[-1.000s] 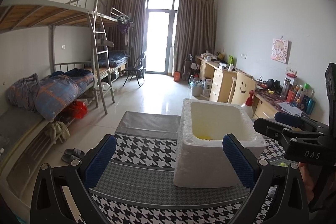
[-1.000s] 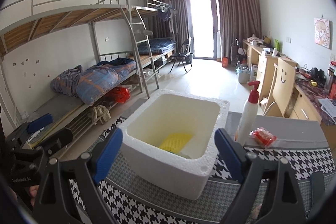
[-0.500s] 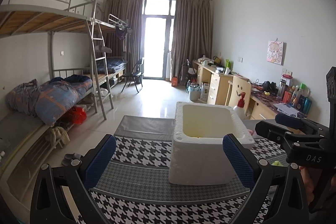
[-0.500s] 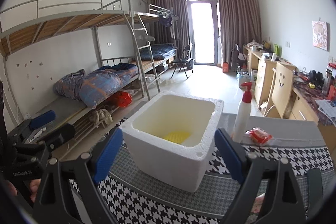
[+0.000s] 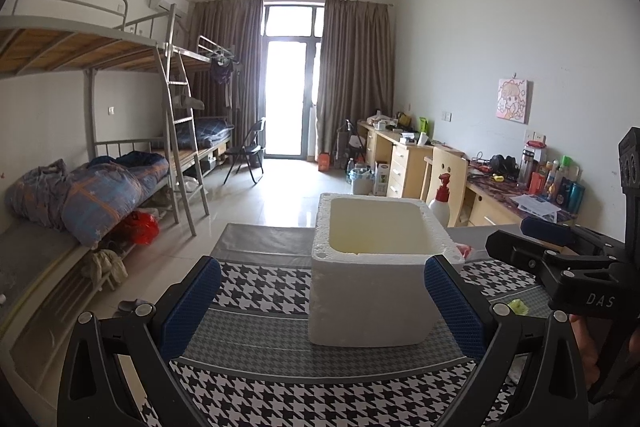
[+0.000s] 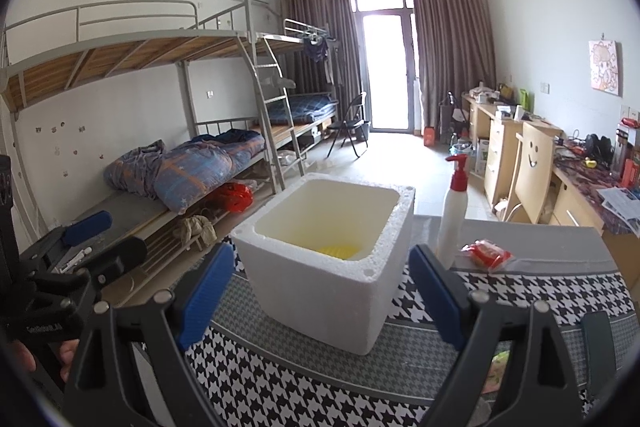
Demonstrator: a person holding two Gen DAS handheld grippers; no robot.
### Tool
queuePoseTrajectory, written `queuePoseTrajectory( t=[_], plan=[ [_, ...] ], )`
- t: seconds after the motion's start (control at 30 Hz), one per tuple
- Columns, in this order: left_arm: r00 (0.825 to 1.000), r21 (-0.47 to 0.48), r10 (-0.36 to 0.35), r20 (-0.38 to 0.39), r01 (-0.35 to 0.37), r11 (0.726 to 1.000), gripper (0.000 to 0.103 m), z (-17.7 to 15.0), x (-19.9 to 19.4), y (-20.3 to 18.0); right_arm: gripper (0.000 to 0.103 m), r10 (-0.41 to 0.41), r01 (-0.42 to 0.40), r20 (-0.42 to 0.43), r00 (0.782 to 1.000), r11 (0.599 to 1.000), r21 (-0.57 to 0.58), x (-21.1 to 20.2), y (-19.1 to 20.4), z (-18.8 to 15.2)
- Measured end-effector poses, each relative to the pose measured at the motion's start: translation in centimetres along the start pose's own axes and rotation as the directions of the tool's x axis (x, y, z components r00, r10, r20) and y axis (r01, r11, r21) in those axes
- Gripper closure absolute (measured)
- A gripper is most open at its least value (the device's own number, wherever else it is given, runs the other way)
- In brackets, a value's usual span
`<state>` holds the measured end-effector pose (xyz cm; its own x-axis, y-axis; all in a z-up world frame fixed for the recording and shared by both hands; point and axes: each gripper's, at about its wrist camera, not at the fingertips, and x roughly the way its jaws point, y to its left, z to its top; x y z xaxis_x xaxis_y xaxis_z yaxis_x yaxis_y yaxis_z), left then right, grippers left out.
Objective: Organize soft objects
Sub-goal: 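Withdraw both tools from the foam box, then move both tools toward the grey sock and floral plastic bag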
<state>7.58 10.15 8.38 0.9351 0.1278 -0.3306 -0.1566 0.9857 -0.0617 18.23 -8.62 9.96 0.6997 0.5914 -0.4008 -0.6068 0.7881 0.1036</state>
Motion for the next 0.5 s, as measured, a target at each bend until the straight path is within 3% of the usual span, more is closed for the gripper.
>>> queuePoseTrajectory(
  t=[0.5],
  plan=[
    [0.999, -0.002, -0.005, 0.032, 0.005, 1.0, 0.001, -1.4, -0.5, -0.5, 0.011, -0.025, 0.025, 0.017, 1.0, 1.0, -0.001, -1.0, -0.5, -1.8]
  ],
)
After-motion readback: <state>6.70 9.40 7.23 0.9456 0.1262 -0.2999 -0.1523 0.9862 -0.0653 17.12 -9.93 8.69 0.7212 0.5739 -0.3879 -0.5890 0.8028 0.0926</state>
